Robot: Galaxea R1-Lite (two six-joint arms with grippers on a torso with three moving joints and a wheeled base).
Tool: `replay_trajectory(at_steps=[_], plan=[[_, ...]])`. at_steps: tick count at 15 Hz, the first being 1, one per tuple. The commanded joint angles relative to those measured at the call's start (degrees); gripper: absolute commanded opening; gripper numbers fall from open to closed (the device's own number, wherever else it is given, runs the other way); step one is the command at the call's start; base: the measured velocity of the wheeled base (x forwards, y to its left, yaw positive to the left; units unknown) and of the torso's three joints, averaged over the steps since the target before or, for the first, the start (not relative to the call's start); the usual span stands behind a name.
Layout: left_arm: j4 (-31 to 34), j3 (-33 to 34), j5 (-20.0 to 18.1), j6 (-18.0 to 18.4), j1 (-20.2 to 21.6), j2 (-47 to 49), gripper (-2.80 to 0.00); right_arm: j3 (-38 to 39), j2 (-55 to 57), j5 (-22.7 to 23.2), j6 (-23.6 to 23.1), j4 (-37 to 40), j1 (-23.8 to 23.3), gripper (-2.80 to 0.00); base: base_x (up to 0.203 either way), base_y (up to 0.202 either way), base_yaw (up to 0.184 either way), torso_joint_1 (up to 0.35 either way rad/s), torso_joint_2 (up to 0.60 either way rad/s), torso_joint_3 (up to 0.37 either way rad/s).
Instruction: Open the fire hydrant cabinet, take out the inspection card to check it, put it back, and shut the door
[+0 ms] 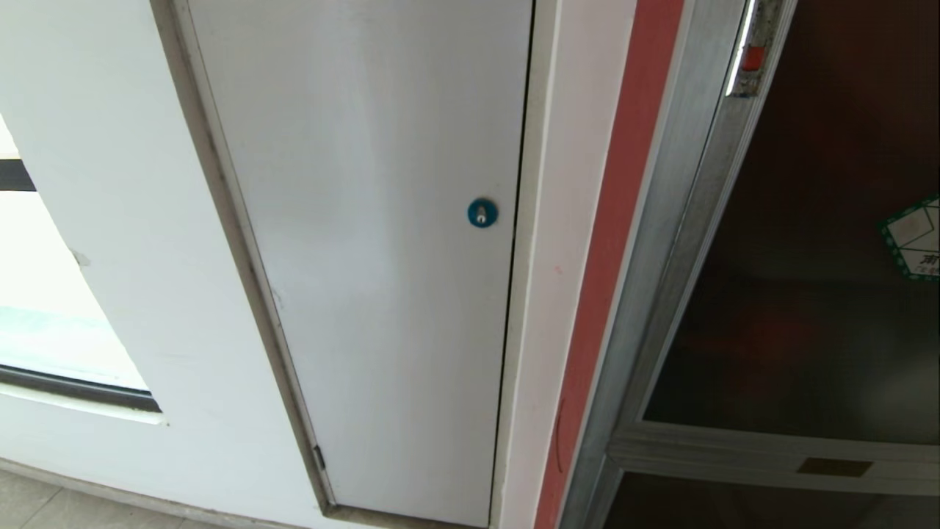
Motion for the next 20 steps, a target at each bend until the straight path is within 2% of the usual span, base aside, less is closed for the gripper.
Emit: replay_trajectory(at_steps=[1, 3, 5, 7, 9, 11, 14, 20], plan=[[0.0, 0.0, 0.0, 0.0, 0.0, 0.1, -2.80, 0.2, -6.5, 0.1, 0.0, 2.4, 0.2, -2.80, 0.000, 0.000, 0.000, 0.000, 0.00, 0.000], [0.0, 0.0, 0.0, 0.0, 0.0, 0.1, -2.80, 0.2, -10.9, -1.4, -0.8, 4.9, 0.2, -2.80, 0.000, 0.000, 0.000, 0.000, 0.00, 0.000], [0.0, 0.0, 0.0, 0.0, 0.0, 0.1, -2.80, 0.6, -10.8, -10.8, -2.8, 5.4, 0.2, -2.80, 0.000, 0.000, 0.000, 0.000, 0.00, 0.000], [0.0, 0.0, 0.0, 0.0, 0.0, 0.1, -2.80, 2.0, -10.7, -17.4, -7.1, 5.5, 0.2, -2.80, 0.000, 0.000, 0.000, 0.000, 0.00, 0.000], [0.0, 0.0, 0.0, 0.0, 0.0, 0.1, -2.80, 2.1, -10.7, -22.9, -9.0, 6.0, 0.2, -2.80, 0.000, 0.000, 0.000, 0.000, 0.00, 0.000], [0.0, 0.0, 0.0, 0.0, 0.0, 0.1, -2.80, 2.1, -10.7, -23.5, -10.1, 6.9, 0.2, -2.80, 0.000, 0.000, 0.000, 0.000, 0.00, 0.000], [0.0, 0.0, 0.0, 0.0, 0.0, 0.1, -2.80, 2.1, -10.7, -23.4, -14.1, 16.5, 0.2, -2.80, 0.000, 0.000, 0.000, 0.000, 0.00, 0.000], [0.0, 0.0, 0.0, 0.0, 0.0, 0.1, -2.80, 2.1, -10.7, -23.5, -9.5, 16.3, 0.2, -2.80, 0.000, 0.000, 0.000, 0.000, 0.00, 0.000]])
